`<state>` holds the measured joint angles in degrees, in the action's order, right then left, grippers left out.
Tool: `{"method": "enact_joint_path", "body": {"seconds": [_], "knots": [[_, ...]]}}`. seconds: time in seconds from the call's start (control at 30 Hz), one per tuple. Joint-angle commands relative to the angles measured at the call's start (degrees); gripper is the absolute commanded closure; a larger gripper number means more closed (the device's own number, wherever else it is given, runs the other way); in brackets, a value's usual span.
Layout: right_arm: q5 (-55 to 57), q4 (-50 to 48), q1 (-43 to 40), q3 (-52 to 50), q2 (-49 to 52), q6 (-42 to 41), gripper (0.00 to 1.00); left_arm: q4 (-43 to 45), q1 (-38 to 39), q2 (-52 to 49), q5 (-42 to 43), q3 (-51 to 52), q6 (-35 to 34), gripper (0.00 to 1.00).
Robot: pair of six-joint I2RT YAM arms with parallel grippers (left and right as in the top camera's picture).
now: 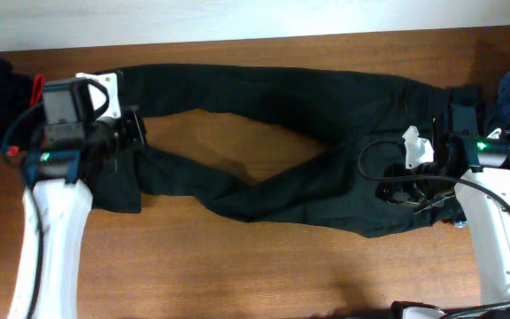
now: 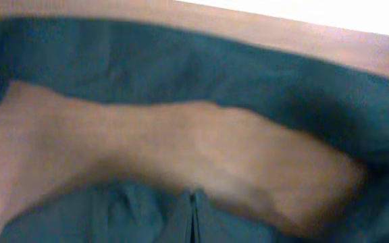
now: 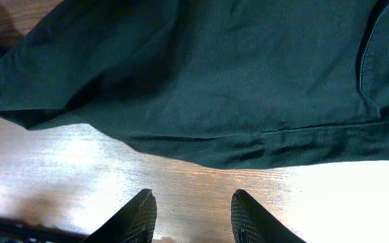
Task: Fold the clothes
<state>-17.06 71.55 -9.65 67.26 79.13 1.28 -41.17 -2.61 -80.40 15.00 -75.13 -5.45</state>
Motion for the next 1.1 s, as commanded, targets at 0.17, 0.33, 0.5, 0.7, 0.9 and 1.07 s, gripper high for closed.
{"method": "enact_joint_path", "body": {"seconds": [0.17,0.33,0.5,0.7,0.9,1.07], "knots": [[-0.3,0.0,0.3,-0.3,0.1,-0.3,0.58,-15.7,11.6,-0.8,-0.1,3.3,1.2,0.99],[-0.3,0.2,0.3,-0.3,0.1,-0.3,0.58,-16.4,20.0,-3.7,-2.0,6.7,1.1,0.99],[-0.3,0.2,0.3,-0.3,0.1,-0.3,0.58,-17.4,25.1,-5.9,-5.0,8.4,-0.9,0.99],[-0.3,0.2,0.3,-0.3,0.1,-0.3,0.58,-18.5,28.5,-7.0,-5.0,11.0,-1.5,0.99],[-0.3,0.1,0.3,-0.3,0.1,-0.3,0.58,-14.7,30.1,-7.0,-6.1,17.4,-2.9,0.99],[-0.3,0.0,0.3,-0.3,0.1,-0.3,0.58,-7.0,30.1,-7.0,-6.4,22.1,-4.0,0.99]]}}
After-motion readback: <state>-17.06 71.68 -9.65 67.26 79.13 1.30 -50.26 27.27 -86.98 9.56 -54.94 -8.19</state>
